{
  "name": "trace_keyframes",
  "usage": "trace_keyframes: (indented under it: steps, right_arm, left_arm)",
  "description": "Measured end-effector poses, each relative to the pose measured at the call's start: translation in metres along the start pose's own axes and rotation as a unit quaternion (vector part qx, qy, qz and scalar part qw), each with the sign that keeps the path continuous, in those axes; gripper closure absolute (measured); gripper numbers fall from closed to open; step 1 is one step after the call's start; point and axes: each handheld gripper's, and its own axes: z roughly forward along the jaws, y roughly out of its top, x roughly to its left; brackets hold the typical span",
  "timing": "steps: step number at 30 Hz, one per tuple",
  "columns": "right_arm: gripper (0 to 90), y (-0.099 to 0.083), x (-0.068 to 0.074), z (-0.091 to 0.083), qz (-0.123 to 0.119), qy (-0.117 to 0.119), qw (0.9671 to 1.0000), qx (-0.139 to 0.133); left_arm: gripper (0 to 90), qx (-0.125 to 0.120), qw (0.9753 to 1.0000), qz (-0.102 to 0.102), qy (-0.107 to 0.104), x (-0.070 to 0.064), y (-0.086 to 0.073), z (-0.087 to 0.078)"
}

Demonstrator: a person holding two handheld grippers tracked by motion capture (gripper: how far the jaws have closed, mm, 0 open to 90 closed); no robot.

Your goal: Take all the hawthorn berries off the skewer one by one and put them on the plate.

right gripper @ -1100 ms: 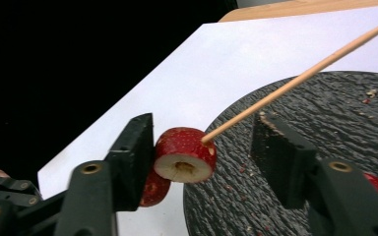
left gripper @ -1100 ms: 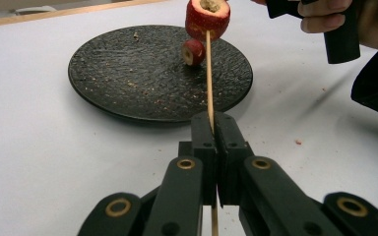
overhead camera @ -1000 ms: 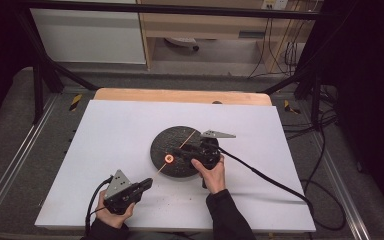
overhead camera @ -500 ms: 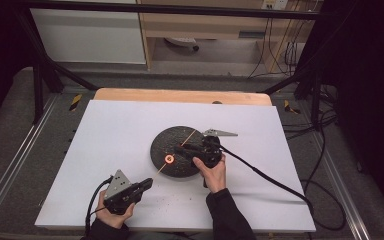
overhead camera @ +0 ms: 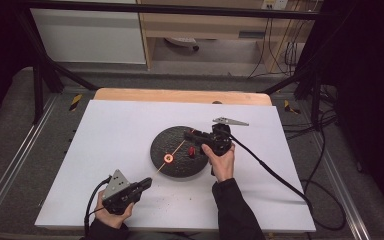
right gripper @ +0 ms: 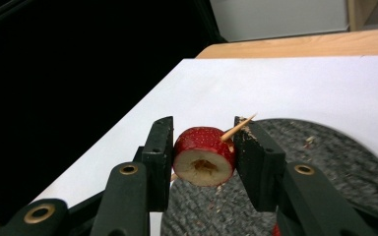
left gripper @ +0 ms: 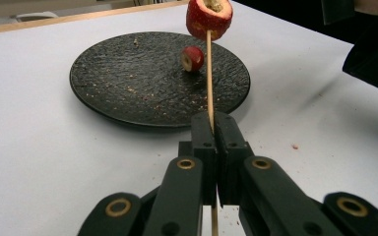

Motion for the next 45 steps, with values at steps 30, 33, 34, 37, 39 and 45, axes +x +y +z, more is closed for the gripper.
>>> trace_keyframes:
  steps: [30,33,34,37,39,45]
  right_arm:
    - [61.3,0.017,-0.031,-0.009,0.002,-0.066,0.9977,-0.012]
    - [61.3,0.007,-0.029,0.000,0.000,-0.062,0.9981,0.004]
    - [61.3,0.002,-0.028,0.004,0.001,-0.060,0.9982,0.008]
    - [61.2,-0.013,-0.026,0.015,-0.001,-0.055,0.9981,0.029]
    - [61.2,-0.023,-0.025,0.022,-0.003,-0.052,0.9978,0.042]
    - [61.1,-0.048,-0.022,0.037,-0.010,-0.044,0.9960,0.077]
  left_arm:
    - [88.1,-0.012,0.9999,-0.005,0.008,0.004,0.002,-0.005]
    - [88.1,-0.012,0.9999,-0.005,0.009,0.004,0.002,-0.005]
    - [88.1,-0.012,0.9999,-0.005,0.009,0.004,0.002,-0.005]
    - [88.1,-0.010,0.9999,-0.004,0.008,0.004,0.002,-0.005]
    - [88.1,-0.010,0.9999,-0.005,0.008,0.004,0.002,-0.005]
    - [88.1,-0.008,0.9999,-0.004,0.008,0.004,0.001,-0.004]
